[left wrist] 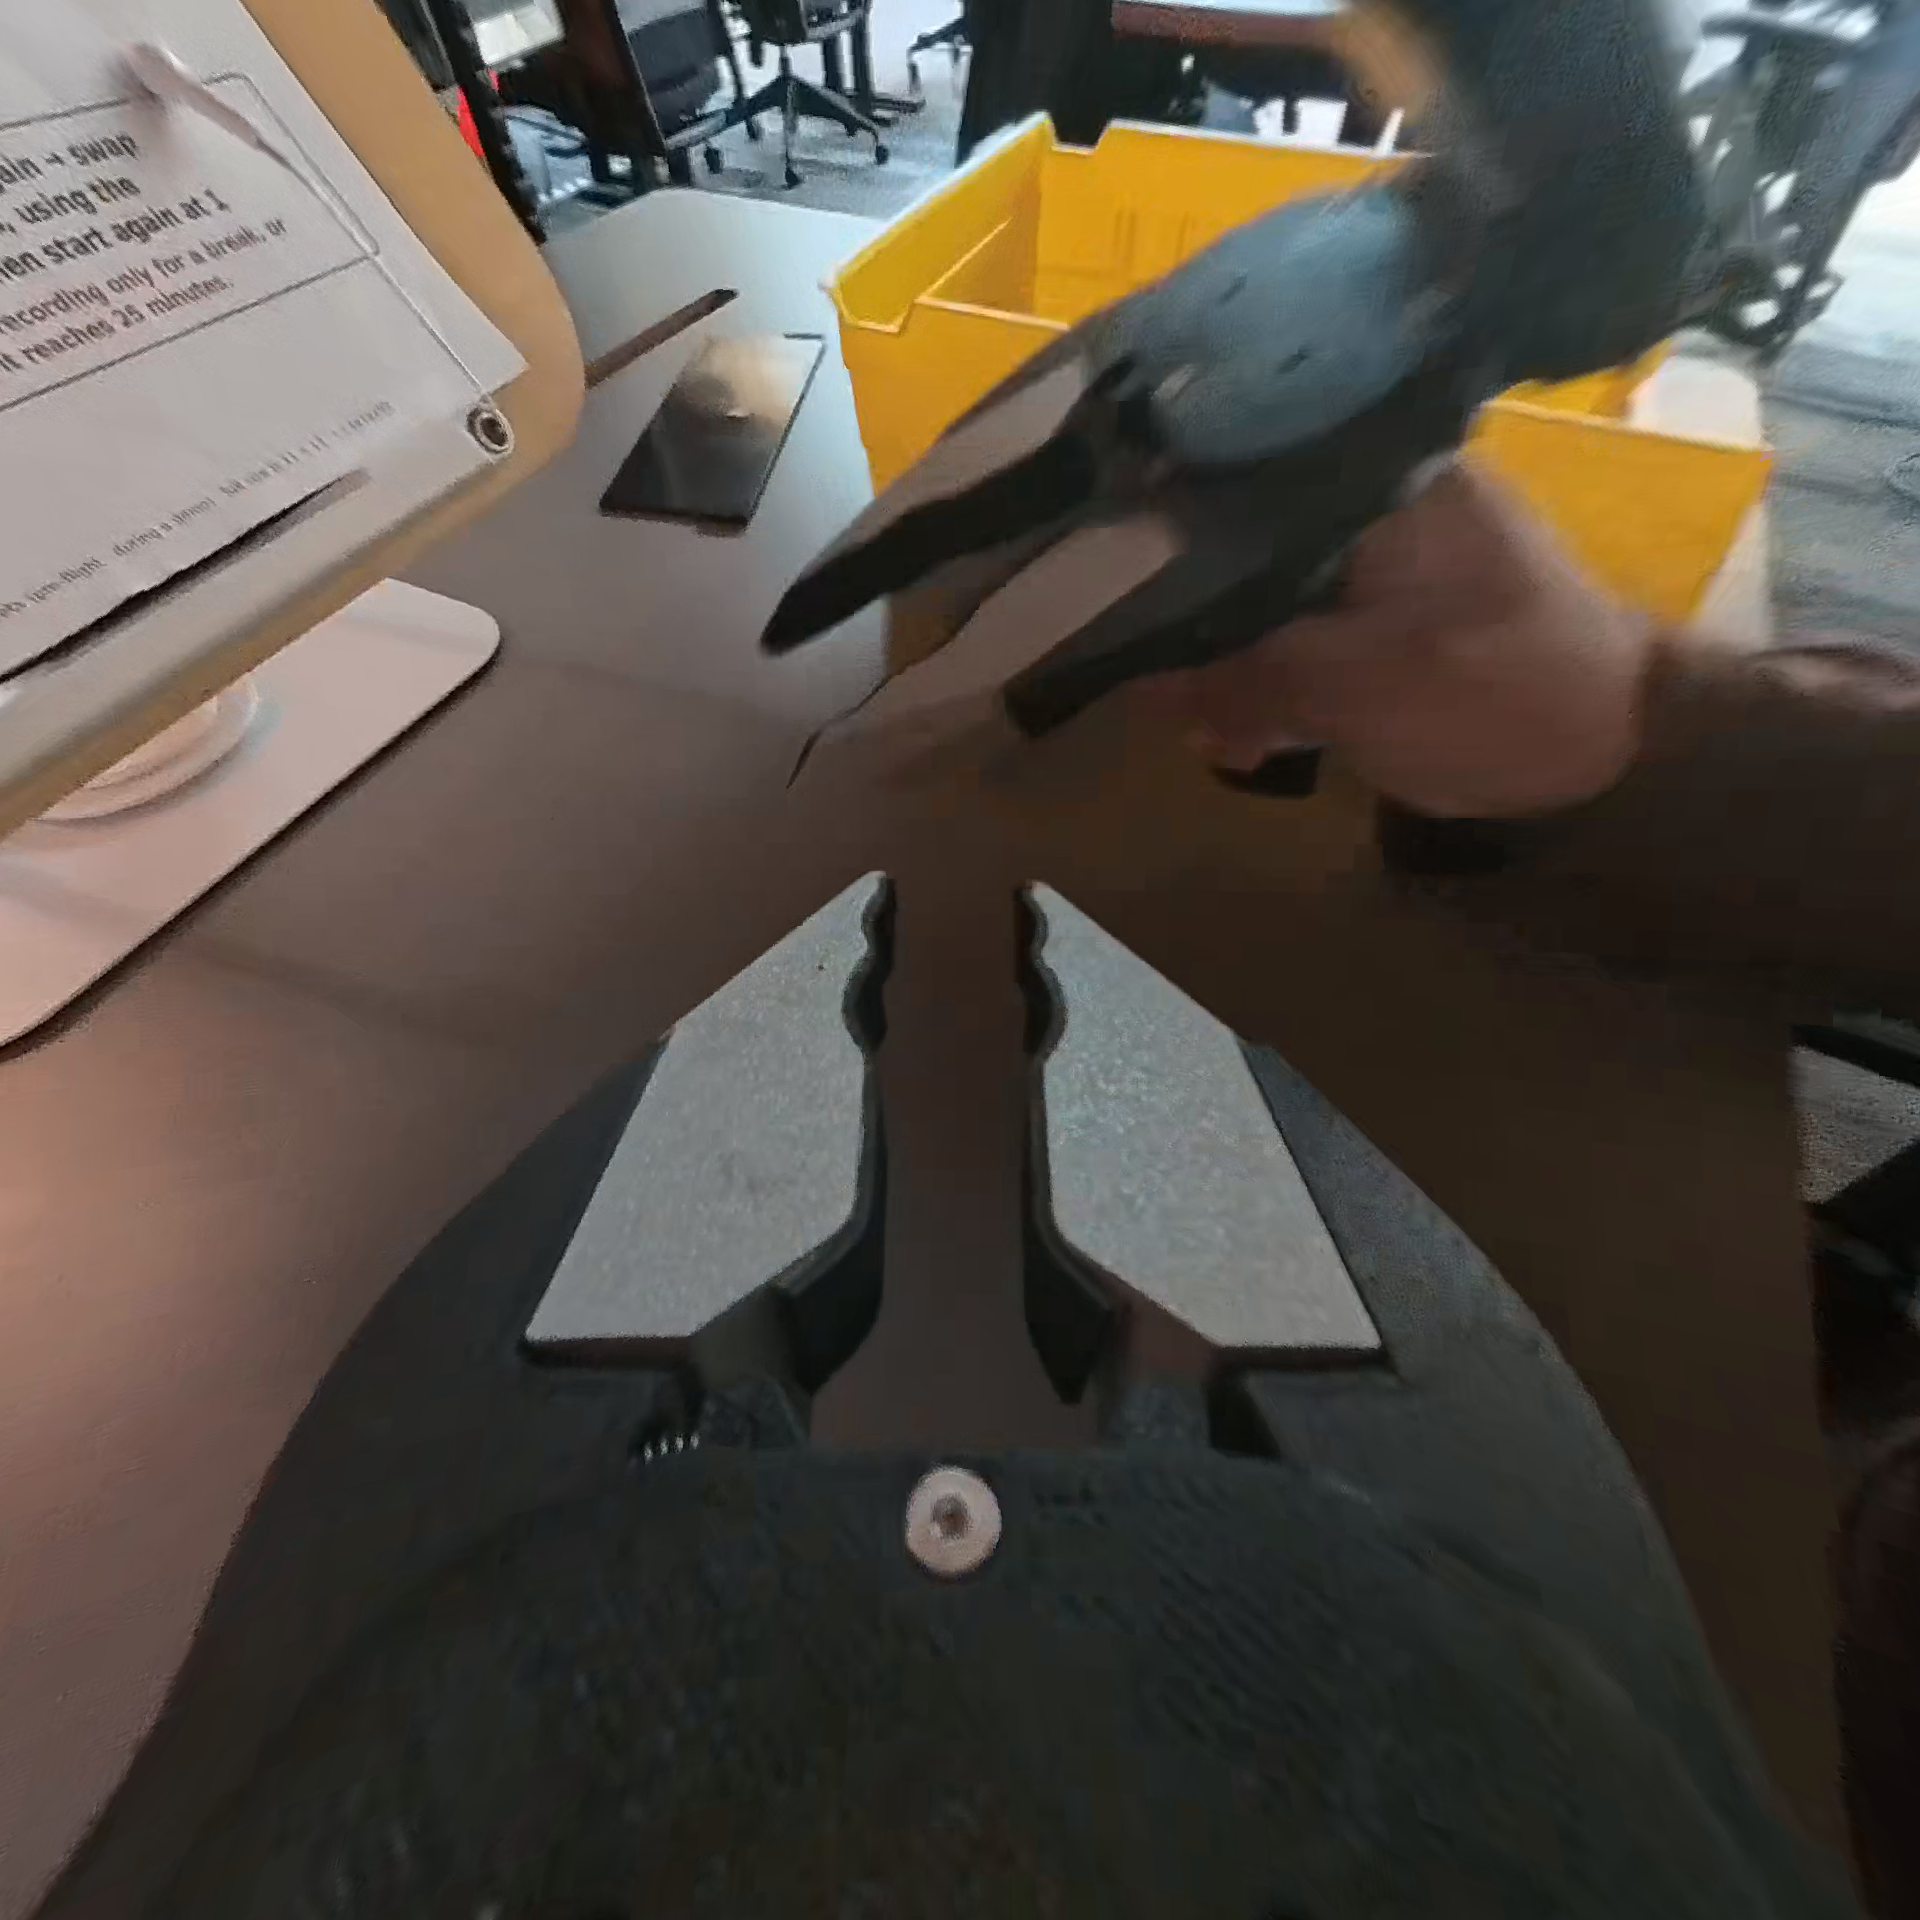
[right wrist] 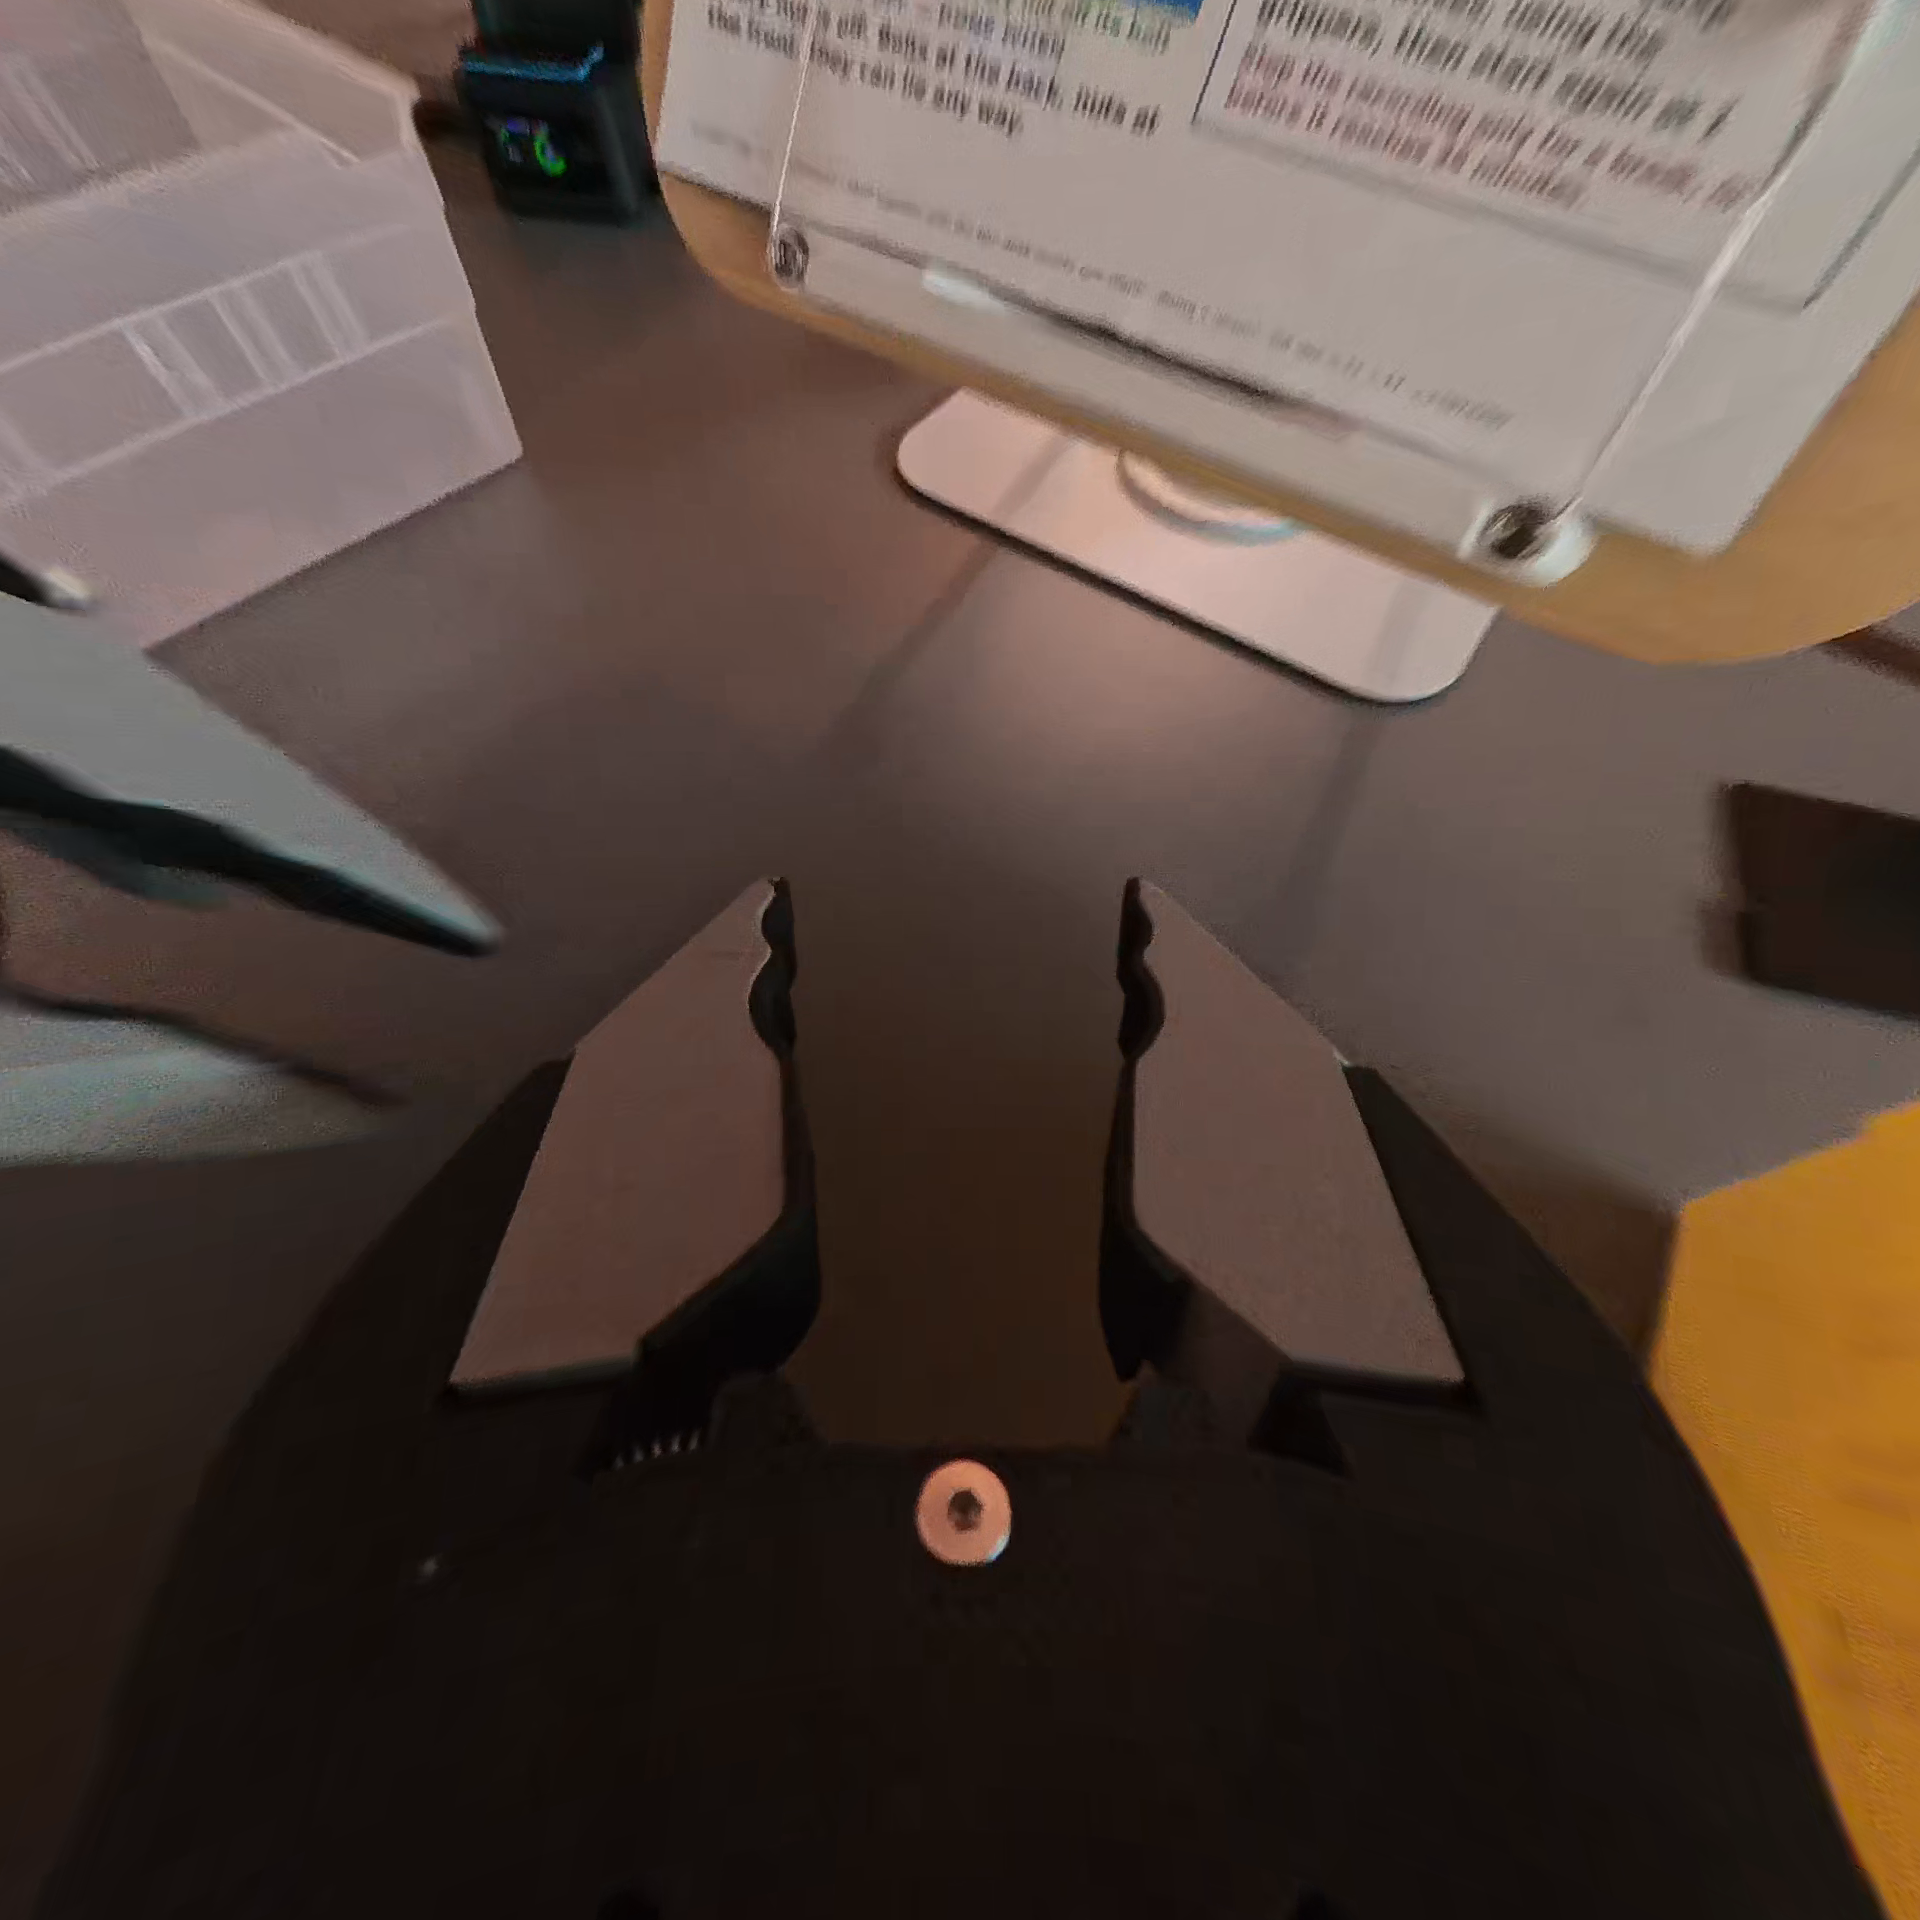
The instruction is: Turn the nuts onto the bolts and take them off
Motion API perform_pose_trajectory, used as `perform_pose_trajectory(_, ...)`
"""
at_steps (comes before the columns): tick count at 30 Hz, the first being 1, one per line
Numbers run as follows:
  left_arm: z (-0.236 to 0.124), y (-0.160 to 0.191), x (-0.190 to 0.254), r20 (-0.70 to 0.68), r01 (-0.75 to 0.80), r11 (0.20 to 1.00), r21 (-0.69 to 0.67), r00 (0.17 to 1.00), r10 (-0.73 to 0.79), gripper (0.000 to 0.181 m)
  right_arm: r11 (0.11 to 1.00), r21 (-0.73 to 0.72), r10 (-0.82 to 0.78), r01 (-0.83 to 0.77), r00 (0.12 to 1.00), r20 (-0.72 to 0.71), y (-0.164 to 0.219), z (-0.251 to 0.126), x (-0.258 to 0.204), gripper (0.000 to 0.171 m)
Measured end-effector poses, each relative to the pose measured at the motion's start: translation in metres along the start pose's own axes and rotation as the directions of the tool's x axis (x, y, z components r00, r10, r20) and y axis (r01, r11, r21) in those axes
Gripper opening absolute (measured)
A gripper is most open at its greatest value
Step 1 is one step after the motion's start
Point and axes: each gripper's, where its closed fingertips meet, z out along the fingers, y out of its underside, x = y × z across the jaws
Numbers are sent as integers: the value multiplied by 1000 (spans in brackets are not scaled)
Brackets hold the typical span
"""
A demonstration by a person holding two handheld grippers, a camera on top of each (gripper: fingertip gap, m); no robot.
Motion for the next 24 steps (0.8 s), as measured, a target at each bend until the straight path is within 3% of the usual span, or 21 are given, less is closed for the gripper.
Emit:
perform_pose_trajectory(4, -49, -19, 34, -109, 0, 999, 40, 994, 4, 26, 984, -172, -43, 49, 999, 33, 43, 28, -5, 60)
perform_pose_trajectory(8, -134, -32, 37, -97, -40, 999, 37, 994, 43, 30, 970, -209, -117, 121, 993, 32, 51, 31, -6, 54)
perform_pose_trajectory(11, -200, -27, -3, 53, 25, 1000, 11, 998, -25, 28, 970, -208, -121, 126, 992, 36, 51, 30, -7, 54)
perform_pose_trajectory(13, -230, -4, -46, 205, 108, 994, -35, 974, -99, 30, 972, -205, -109, 116, 993, 44, 51, 29, -8, 56)
perform_pose_trajectory(17, -242, 81, -108, 275, 374, 896, -239, 911, -307, 54, 976, -207, -60, 73, 996, 70, 51, 29, -11, 58)
perform_pose_trajectory(20, -235, 123, -143, 305, 413, 851, -326, 897, -319, 49, 979, -198, -39, 55, 996, 86, 50, 27, -13, 58)
perform_pose_trajectory(24, -215, 153, -148, 260, 368, 798, -477, 927, -272, 53, 981, -186, -38, 55, 995, 95, 50, 24, -16, 58)
